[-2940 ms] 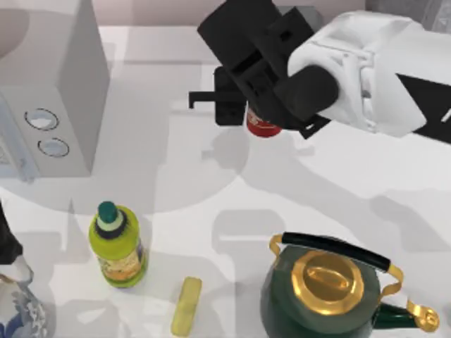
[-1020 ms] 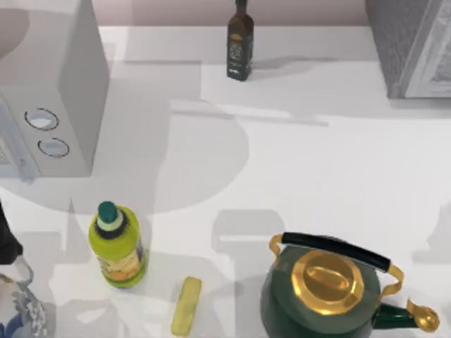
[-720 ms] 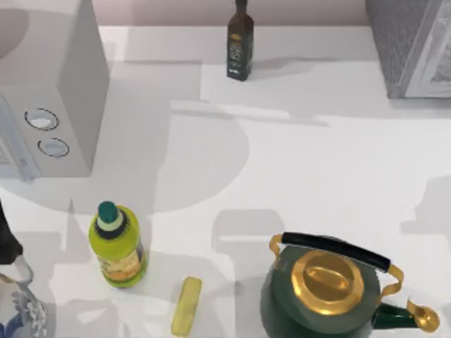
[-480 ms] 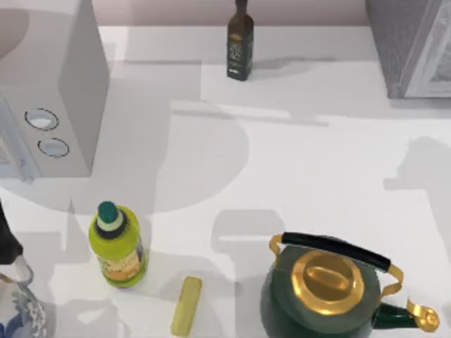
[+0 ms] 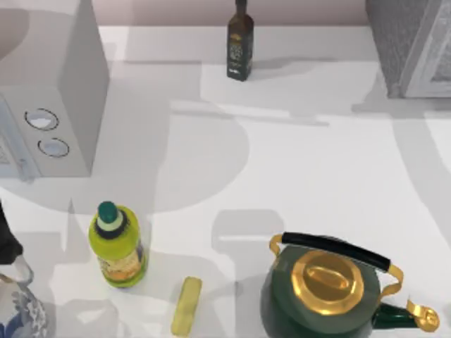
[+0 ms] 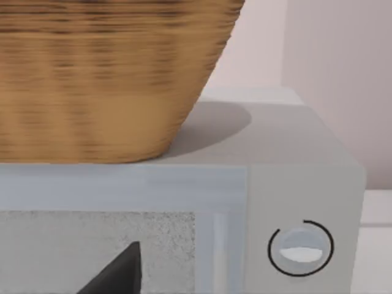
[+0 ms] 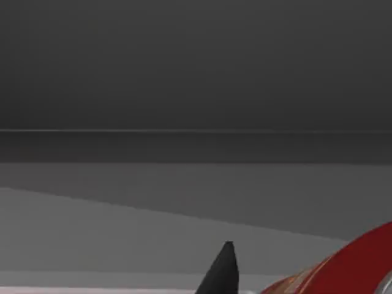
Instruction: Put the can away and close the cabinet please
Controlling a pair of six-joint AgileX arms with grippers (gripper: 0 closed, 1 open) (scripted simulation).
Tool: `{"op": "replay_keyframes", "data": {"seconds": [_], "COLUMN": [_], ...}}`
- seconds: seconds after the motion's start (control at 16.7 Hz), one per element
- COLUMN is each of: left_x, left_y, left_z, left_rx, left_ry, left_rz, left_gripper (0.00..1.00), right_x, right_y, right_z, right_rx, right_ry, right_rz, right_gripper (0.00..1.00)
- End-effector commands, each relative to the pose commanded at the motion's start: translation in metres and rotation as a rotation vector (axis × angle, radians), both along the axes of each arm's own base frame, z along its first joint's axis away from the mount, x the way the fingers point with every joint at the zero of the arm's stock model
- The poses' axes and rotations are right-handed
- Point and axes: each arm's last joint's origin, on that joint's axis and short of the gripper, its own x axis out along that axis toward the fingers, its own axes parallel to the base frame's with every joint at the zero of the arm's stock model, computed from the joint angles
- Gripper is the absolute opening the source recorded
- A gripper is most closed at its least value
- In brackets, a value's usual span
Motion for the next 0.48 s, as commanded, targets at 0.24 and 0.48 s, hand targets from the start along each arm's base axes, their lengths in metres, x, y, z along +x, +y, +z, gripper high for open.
{"op": "replay_keyframes", "data": {"seconds": [0.24,0.48], "left_x": [0.0,0.0], "left_y": [0.0,0.0], "left_z": [0.0,0.0], "left_rx": [0.0,0.0], "left_ry": [0.0,0.0], "left_rz": [0.0,0.0], "left_gripper": [1.0,1.0], "right_x": [0.03,0.035], "right_y": [0.007,0.008], "right_z": [0.019,0.021], "right_rx": [-0.003,-0.005], "right_ry": [0.012,0.016], "right_rz": [-0.021,-0.025], "right_gripper": [0.0,0.0]}}
